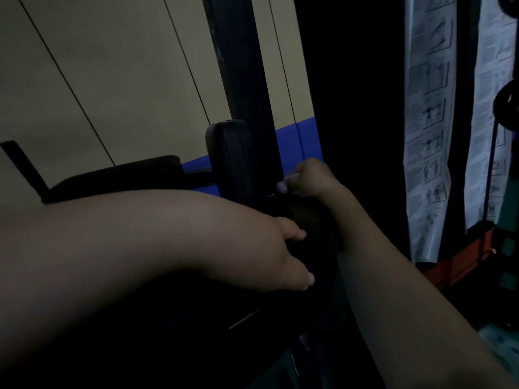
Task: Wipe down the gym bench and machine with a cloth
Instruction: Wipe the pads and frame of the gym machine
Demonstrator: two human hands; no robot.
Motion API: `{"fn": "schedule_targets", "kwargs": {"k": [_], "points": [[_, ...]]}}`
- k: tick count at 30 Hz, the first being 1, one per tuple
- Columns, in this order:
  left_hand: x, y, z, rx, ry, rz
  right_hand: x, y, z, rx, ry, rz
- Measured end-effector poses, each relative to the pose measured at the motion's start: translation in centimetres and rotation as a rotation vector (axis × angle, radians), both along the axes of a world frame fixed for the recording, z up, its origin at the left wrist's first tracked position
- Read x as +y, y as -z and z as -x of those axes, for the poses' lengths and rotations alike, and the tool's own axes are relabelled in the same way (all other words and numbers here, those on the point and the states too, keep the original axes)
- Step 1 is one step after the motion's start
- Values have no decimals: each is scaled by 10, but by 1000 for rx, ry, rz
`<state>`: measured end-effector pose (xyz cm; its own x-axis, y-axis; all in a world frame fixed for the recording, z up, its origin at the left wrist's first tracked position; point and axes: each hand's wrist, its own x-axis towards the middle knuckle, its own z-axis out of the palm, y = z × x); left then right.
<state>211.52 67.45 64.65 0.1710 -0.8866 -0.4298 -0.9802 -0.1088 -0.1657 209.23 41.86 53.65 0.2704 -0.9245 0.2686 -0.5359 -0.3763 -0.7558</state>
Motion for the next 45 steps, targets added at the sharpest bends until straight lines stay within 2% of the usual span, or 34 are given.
{"fn": "schedule_targets", "kwargs": {"k": [2,4,7,10,17,21,24,27,31,33,36,38,41,45], "points": [[-1,1,0,-3,-3,4,1,4,17,-193,74,-90],[-2,1,-1,6,-5,2,10,7,28,-386,-37,-189],[-3,0,0,26,-20,-6,37,18,24,-406,-259,-325],[-2,-2,2,17,-24,-15,44,33,27,-641,-306,-409],[2,-4,4,-22,14,-32,94,40,51,-748,-98,-262],[6,-6,7,-58,41,-28,147,37,69,-870,-109,-182],[11,-9,9,-99,66,-7,184,36,71,-957,-56,-42],[21,-13,10,-114,92,43,210,45,63,-966,-13,82],[38,-18,13,-135,104,125,247,57,54,-951,69,118],[50,-20,15,-156,102,178,274,60,51,-989,37,166],[71,-20,13,-149,95,279,315,75,46,-894,-98,274],[88,-20,8,-133,77,342,325,83,47,-855,-91,227],[116,-22,0,-61,31,404,295,72,58,-975,80,42],[147,-20,-8,-42,29,494,266,50,57,-929,79,53]]}}
